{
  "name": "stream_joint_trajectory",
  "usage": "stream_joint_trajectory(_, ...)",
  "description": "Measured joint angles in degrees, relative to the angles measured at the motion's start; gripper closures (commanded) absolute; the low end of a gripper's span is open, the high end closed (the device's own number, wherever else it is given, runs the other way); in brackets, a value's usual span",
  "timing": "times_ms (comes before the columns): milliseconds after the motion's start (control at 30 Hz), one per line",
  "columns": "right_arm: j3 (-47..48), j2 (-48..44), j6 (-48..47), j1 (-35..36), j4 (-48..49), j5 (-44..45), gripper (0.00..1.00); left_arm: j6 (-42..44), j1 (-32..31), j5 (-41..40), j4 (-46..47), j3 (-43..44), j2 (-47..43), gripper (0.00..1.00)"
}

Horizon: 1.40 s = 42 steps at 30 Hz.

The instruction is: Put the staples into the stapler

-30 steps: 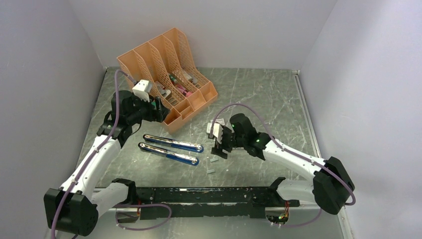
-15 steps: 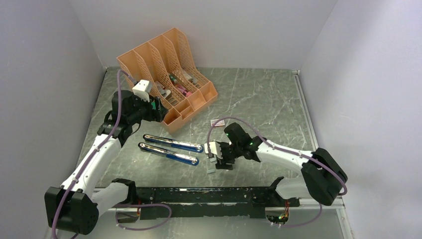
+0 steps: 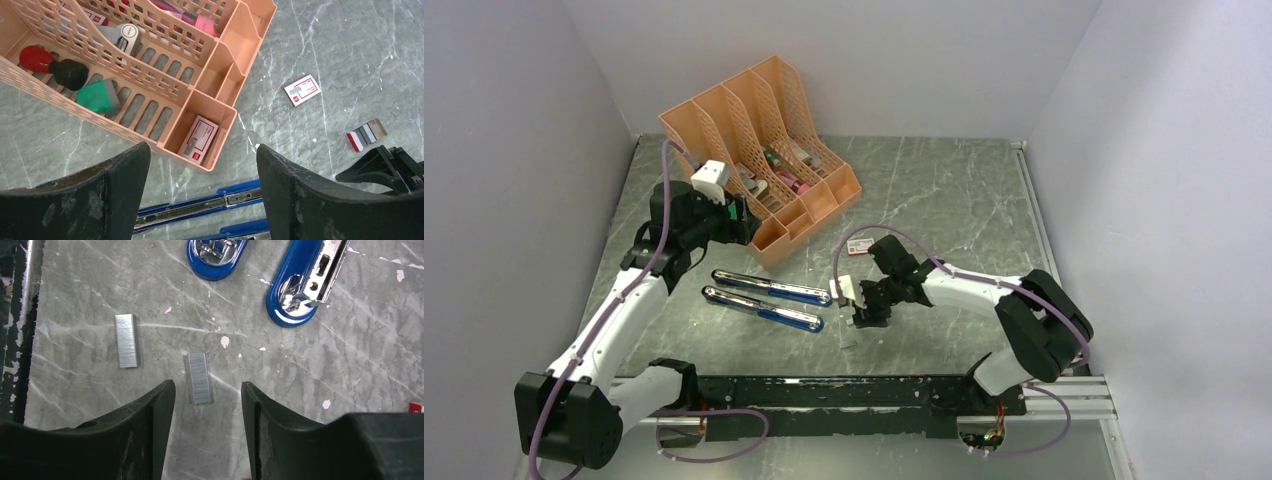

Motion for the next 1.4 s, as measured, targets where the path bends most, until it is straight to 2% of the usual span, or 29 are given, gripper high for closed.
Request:
stream_joint_trajectory(467, 0.3, 0.9, -1.1, -0.5, -1.3, 1.3, 0.55, 0.2, 0.0, 0.0, 0.0, 0.0, 1.0, 0.21)
stream_joint_trajectory(667, 1.9, 2.8, -0.9, -0.1, -2.8, 1.6, 0.56, 0.3, 0.0, 0.0, 0.0, 0.0, 1.1, 0.21)
stream_joint_trajectory(800, 2.8, 3.6, -0.6, 0.1, -3.2, 1.6, 0.62, 0.3, 0.0, 0.0, 0.0, 0.0, 1.2, 0.21)
stream_joint_trajectory(967, 3.5, 4.3, -0.2, 0.3, -3.8, 1.5, 0.65, 0.4, 0.0, 0.0, 0.0, 0.0, 1.2, 0.22)
stream_joint_trajectory(1000, 3.5, 4.3, -0.1, 0.3, -3.9, 1.5, 0.67, 0.4, 0.0, 0.0, 0.0, 0.0, 1.2, 0.22)
stream_joint_trajectory(1100, 3.5, 4.3, 0.5, 0.4, -4.1, 1.4, 0.82, 0.4, 0.0, 0.0, 0.0, 0.0, 1.2, 0.22)
stream_joint_trajectory(1267, 3.6, 4.3, 2.1, 0.5, -4.0, 1.6, 0.91, 0.4, 0.0, 0.0, 0.0, 0.0, 1.2, 0.22)
stream_joint_trajectory(1400, 3.7, 4.3, 7.2, 0.9, -3.5, 2.1, 0.94, 0.4, 0.0, 0.0, 0.0, 0.0, 1.2, 0.22)
